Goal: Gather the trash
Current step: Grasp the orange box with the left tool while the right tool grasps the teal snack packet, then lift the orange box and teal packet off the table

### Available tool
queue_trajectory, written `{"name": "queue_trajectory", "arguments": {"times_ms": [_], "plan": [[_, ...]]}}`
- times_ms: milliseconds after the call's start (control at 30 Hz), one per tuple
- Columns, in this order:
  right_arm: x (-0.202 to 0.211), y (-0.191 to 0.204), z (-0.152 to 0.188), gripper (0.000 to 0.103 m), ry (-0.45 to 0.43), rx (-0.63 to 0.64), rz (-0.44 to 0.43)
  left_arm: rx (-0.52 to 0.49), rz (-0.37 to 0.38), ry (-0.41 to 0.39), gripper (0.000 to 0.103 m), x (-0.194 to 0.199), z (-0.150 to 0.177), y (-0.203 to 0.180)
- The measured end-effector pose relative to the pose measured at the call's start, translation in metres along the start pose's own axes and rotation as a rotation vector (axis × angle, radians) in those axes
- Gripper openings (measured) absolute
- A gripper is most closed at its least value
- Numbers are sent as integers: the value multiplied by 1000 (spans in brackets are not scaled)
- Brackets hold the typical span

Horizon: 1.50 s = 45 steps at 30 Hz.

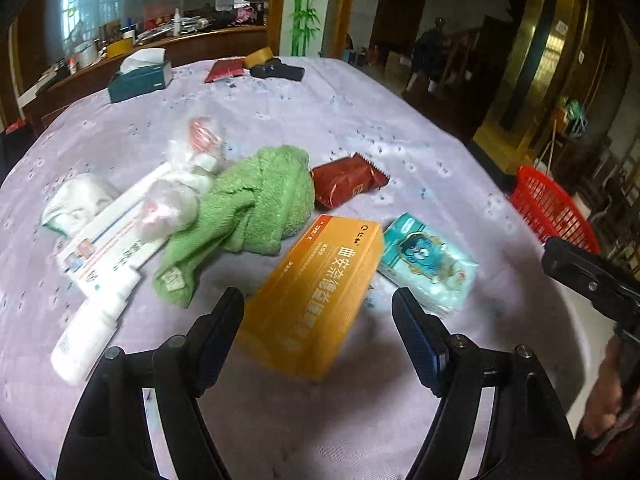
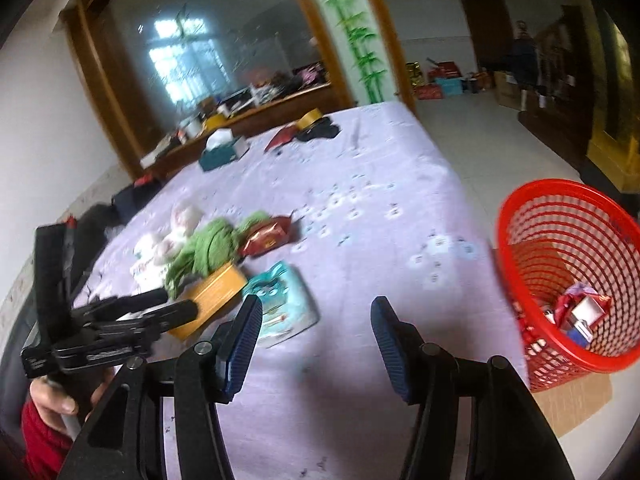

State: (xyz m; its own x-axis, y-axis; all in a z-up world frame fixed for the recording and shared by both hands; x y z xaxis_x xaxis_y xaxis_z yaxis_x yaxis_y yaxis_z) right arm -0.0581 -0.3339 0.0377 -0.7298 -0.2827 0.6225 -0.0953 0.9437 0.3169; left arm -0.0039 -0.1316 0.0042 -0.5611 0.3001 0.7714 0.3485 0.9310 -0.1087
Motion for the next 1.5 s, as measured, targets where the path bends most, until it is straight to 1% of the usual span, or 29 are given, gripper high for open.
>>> {"name": "queue_trajectory", "arguments": {"times_ms": [33,133,200,233,300,333,367,400,433,533,633,700,733,833,933,1000,1067,1133,1200,1267,1367,1433,1500], "plan": [[-4,4,1,61,9,14,2,-4,-22,7,75,-7,-1,1],[-9,9,3,61,26,29,3,-14,-10,22,75,-20,-4,1],[-12,9,2,62,35,33,8,-8,-31,34,75,-27,-7,3],[-15,8,2,62,41,31,9,1,-26,41,73,-30,-8,3],[-18,7,1,62,51,26,6,23,-14,44,61,-32,-9,7],[-19,7,1,62,54,26,5,34,-12,51,53,-34,-9,9],[-22,8,1,62,60,31,5,44,-11,43,40,-33,-10,11],[-22,8,1,63,63,37,5,53,-4,41,34,-32,-10,12],[-25,10,2,64,67,44,6,63,4,40,32,-32,-10,14],[-34,19,1,68,83,80,3,82,30,27,29,-29,-8,17],[-45,29,-1,77,96,142,14,77,36,-3,25,-19,-4,16],[-52,34,-1,78,108,182,35,70,40,-34,24,-9,-1,14],[-55,36,-1,78,114,200,42,74,40,-64,23,-2,1,14],[-68,42,0,78,139,245,60,77,27,-120,23,11,5,17],[-78,47,2,78,169,270,56,111,51,-157,23,19,6,24],[-82,51,2,78,180,295,72,114,52,-145,23,16,7,24],[-87,54,4,78,200,318,95,109,46,-115,23,12,8,23],[-89,57,6,75,212,341,114,96,42,-94,23,8,7,20],[-92,57,7,58,222,349,129,88,36,-65,23,3,7,18],[-95,55,9,56,239,342,135,84,25,-44,25,-2,6,17],[-94,54,10,50,236,339,142,83,22,25,27,-16,6,17],[-93,56,10,43,229,346,148,80,16,29,27,-19,5,16],[-90,58,10,36,206,356,161,66,4,21,22,-18,6,14]]}}
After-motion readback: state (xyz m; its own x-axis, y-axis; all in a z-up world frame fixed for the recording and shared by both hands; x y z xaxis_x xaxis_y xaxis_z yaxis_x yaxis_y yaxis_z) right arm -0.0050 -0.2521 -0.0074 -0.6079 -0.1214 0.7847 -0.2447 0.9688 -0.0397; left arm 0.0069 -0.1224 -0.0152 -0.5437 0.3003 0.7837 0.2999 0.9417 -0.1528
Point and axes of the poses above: each gripper's, at about its wrist camera, not at the fingertips, and x roughly against the way its jaws point, y to its left, z to its underside, the point moved 4 cm from there along -x, roughly the way its jaws point
